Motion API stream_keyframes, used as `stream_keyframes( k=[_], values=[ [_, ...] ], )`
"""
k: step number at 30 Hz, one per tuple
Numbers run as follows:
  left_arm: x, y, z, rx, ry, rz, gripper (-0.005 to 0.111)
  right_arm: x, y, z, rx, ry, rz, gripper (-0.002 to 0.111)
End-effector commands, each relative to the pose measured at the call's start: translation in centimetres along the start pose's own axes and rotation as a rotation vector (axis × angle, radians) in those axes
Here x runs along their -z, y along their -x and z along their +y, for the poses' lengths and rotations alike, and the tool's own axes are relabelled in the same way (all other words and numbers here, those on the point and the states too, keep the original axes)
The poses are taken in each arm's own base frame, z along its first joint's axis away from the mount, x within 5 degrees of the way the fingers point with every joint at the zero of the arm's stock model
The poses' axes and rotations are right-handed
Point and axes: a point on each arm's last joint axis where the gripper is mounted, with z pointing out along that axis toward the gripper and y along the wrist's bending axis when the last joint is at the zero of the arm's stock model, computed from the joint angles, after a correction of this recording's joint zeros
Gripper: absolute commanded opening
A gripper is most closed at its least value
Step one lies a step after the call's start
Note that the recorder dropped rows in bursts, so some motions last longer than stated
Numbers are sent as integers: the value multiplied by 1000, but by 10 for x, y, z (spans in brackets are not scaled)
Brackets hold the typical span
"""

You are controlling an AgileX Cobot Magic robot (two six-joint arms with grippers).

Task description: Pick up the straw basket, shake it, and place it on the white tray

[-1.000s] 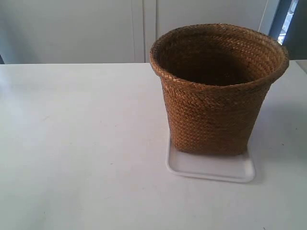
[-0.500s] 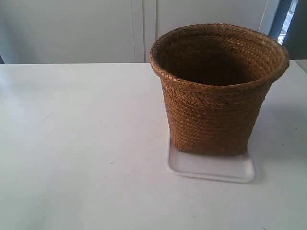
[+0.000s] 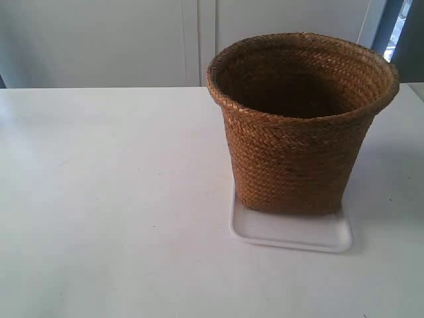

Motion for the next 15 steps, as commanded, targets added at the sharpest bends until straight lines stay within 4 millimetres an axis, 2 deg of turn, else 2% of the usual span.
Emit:
stream_keyframes(
  k=[1, 3, 5, 9, 15],
  values=[
    [0, -1, 0, 10, -1, 5, 0, 8, -42, 0, 21, -8, -97, 0],
    [0, -1, 0, 10, -1, 5, 0, 12, -60, 0, 30, -7, -78, 0],
    [0, -1, 0, 10, -1, 5, 0, 15, -61, 0, 27, -8, -95, 0],
    [0, -1, 0, 10, -1, 5, 0, 18, -76, 2, 23, 16, 50, 0],
    [0, -1, 0, 10, -1, 5, 0, 19, -82, 3, 24, 26, 116, 0]
  ],
)
